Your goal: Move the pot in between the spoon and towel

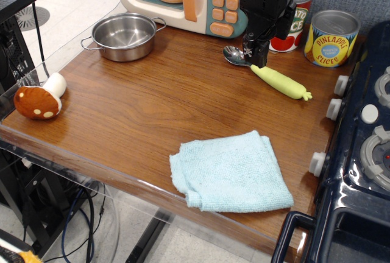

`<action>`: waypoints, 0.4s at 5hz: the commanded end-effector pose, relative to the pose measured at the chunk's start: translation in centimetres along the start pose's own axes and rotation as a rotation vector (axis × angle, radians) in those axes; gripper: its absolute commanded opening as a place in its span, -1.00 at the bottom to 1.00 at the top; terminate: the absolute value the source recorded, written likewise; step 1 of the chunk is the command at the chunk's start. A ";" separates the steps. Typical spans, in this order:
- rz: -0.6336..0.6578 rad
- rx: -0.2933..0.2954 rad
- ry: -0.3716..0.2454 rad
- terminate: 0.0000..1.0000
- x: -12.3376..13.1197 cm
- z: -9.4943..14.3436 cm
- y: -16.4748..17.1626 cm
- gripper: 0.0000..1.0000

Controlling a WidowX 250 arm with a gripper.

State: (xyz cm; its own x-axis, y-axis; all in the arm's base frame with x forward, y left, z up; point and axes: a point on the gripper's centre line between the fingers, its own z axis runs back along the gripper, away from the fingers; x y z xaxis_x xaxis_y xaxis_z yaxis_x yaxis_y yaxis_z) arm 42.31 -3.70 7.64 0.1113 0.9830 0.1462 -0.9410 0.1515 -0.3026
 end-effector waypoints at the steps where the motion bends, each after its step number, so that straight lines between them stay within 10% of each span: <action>1: 0.000 0.000 0.000 -1.00 0.0 0.0 0.0 1.00; 2: 0.092 0.001 -0.056 -1.00 3.0 0.5 1.4 1.00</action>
State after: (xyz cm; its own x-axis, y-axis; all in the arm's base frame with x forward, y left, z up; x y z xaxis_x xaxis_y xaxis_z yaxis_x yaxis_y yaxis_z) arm 40.32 -0.92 4.68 0.0278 0.9851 0.1695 -0.9713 0.0667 -0.2284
